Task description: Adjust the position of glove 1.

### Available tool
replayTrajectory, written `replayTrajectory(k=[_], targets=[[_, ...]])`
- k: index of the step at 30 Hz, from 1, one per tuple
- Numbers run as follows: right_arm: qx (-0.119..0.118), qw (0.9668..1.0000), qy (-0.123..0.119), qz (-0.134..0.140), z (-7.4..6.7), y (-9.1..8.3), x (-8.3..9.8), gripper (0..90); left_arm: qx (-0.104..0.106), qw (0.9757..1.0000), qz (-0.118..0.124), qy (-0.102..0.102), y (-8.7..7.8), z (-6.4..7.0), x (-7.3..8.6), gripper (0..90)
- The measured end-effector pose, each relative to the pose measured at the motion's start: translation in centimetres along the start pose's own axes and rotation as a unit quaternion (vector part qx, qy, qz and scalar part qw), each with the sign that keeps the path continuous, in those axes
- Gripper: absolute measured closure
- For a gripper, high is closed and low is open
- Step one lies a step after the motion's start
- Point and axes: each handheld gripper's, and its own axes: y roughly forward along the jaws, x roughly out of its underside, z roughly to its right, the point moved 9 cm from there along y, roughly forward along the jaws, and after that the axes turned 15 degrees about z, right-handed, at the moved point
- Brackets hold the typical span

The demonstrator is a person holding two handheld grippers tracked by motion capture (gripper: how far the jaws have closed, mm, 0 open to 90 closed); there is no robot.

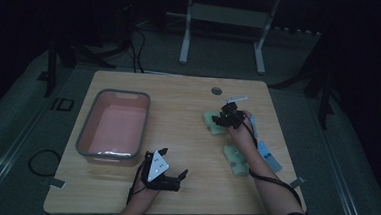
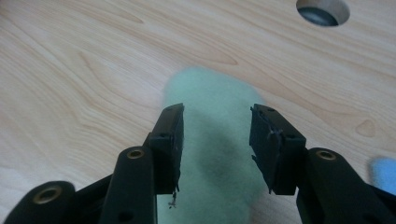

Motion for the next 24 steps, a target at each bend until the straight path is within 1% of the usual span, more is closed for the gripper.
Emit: replayTrajectory(k=[3,6,10,12,17,20,22,24], targets=[[0.002,0.9999,0.006,-0.010,0.2,0.6,0.5,54.9,0.001,1.0000,0.000,-0.001,0.0,0.0,0.0,1.9],[0.007,0.9996,0.003,-0.026,0.3,1.3,1.4,55.1,0.001,1.0000,-0.001,-0.001,0.0,0.0,0.0,1.9],[0.011,0.9997,0.007,-0.022,0.2,1.5,1.7,59.5,0.001,1.0000,-0.001,0.000,0.0,0.0,0.0,1.9],[0.014,0.9997,0.004,-0.019,0.2,1.6,1.7,61.1,0.001,1.0000,-0.001,0.000,0.0,0.0,0.0,1.9],[0.016,0.9997,0.008,-0.015,0.0,1.7,1.6,64.7,0.000,1.0000,-0.001,-0.001,0.0,0.0,0.0,1.9],[0.013,0.9998,0.007,-0.014,-0.3,1.7,1.5,74.0,0.000,1.0000,-0.002,-0.001,0.0,0.0,0.0,1.9],[0.014,0.9998,0.002,-0.017,-0.5,1.7,1.5,78.0,0.000,1.0000,-0.002,0.000,0.0,0.0,0.0,1.9],[0.015,0.9997,0.007,-0.017,-0.5,1.7,1.4,81.4,-0.001,1.0000,-0.002,0.000,0.0,0.0,0.0,1.9]])
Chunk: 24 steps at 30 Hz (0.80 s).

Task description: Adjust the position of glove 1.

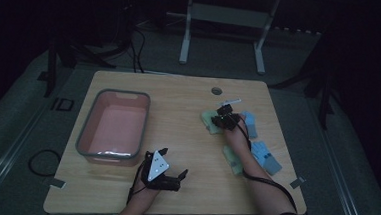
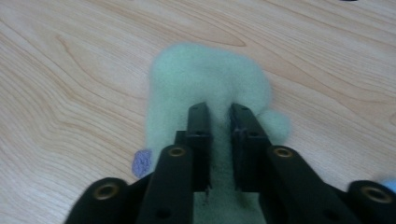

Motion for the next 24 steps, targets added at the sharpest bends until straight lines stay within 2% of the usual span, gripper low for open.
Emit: replayTrajectory(k=[5,12,13,17,18,19,23,24], targets=[[0.006,0.9996,0.024,0.010,-0.3,-0.6,-0.7,85.0,0.001,1.0000,-0.001,0.000,0.0,0.0,0.0,1.9],[0.016,0.9979,0.053,0.033,-1.2,-2.7,-2.4,84.9,0.000,1.0000,-0.001,0.000,0.0,0.0,0.0,1.9],[0.025,0.9972,0.057,0.040,-1.8,-3.8,-3.0,84.9,-0.002,1.0000,0.000,0.001,0.0,0.0,0.0,1.9],[0.031,0.9950,0.075,0.059,-3.0,-5.8,-3.8,84.9,-0.001,1.0000,-0.002,0.006,0.0,0.0,0.0,1.9],[0.031,0.9950,0.075,0.059,-3.0,-5.8,-3.8,84.9,-0.001,1.0000,-0.002,0.006,0.0,0.0,0.0,1.9],[0.030,0.9945,0.079,0.063,-3.7,-6.7,-3.9,84.9,-0.001,1.0000,-0.003,0.007,0.0,0.0,0.0,1.9],[0.029,0.9937,0.083,0.070,-4.8,-8.0,-3.9,84.9,-0.001,1.0000,-0.005,0.006,0.0,0.0,0.1,1.9],[0.029,0.9935,0.084,0.071,-5.5,-8.7,-3.7,84.9,0.000,1.0000,-0.006,0.006,0.0,0.1,0.1,1.9]])
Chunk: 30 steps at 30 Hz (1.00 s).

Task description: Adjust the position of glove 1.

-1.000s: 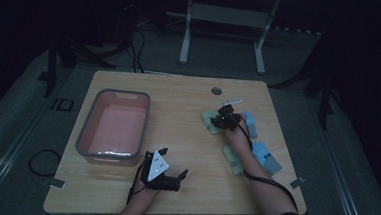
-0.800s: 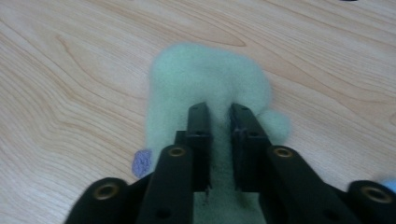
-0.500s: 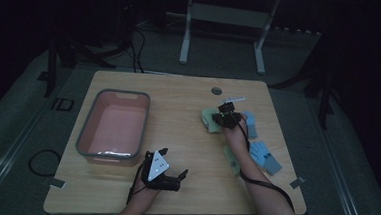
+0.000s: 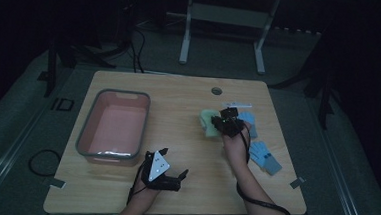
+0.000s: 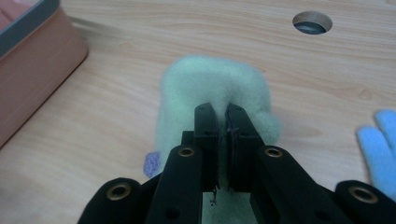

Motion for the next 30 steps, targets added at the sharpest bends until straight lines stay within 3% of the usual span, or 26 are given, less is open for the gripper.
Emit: replayTrajectory(k=[2,6,11,14,17,18,19,25,30], targets=[[-0.003,1.0000,0.004,-0.001,-0.4,-0.4,0.2,84.9,0.000,1.0000,-0.001,0.000,0.0,0.0,0.0,1.9],[-0.015,0.9997,0.004,-0.017,-2.5,-2.1,1.9,84.9,-0.004,1.0000,0.003,0.003,0.0,0.1,0.0,1.9],[-0.004,0.9997,0.008,-0.024,-3.9,-3.2,4.1,84.9,-0.007,1.0000,0.006,0.002,-0.1,0.0,-0.1,1.9],[0.009,0.9995,0.018,-0.027,-3.8,-3.5,5.1,84.9,-0.008,0.9999,0.007,0.003,-0.1,0.0,-0.1,1.9],[0.028,0.9992,0.010,-0.026,-3.6,-3.7,5.7,84.9,-0.008,0.9999,0.008,0.002,-0.1,0.0,-0.1,1.9],[0.031,0.9988,0.023,-0.028,-3.5,-3.8,6.3,84.9,-0.008,0.9999,0.008,0.001,-0.1,0.0,-0.1,1.9],[0.037,0.9988,0.016,-0.027,-3.5,-3.9,6.5,84.9,-0.008,0.9999,0.009,0.000,-0.1,-0.1,-0.1,1.9],[0.039,0.9980,0.035,-0.035,-4.4,-3.5,8.4,84.8,-0.010,0.9999,0.011,-0.005,-0.2,-0.2,-0.1,1.9],[0.053,0.9972,0.031,-0.043,-4.4,-2.5,9.6,83.9,-0.008,0.9999,0.012,-0.006,-0.2,-0.2,-0.2,1.9]])
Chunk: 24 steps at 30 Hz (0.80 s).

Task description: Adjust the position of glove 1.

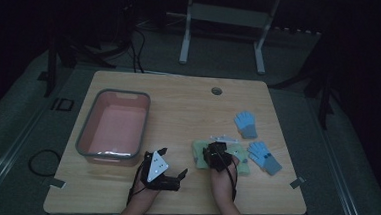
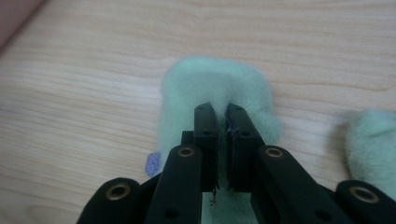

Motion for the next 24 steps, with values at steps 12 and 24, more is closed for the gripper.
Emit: replayTrajectory(k=[12,24], targets=[[-0.001,0.9991,-0.041,0.007,-0.2,0.7,0.8,65.0,0.003,1.0000,-0.004,0.000,0.1,0.1,0.1,1.9],[-0.045,0.9974,-0.052,0.022,0.7,-1.1,-2.8,56.7,0.004,1.0000,-0.006,0.002,0.1,0.1,0.1,1.9]])
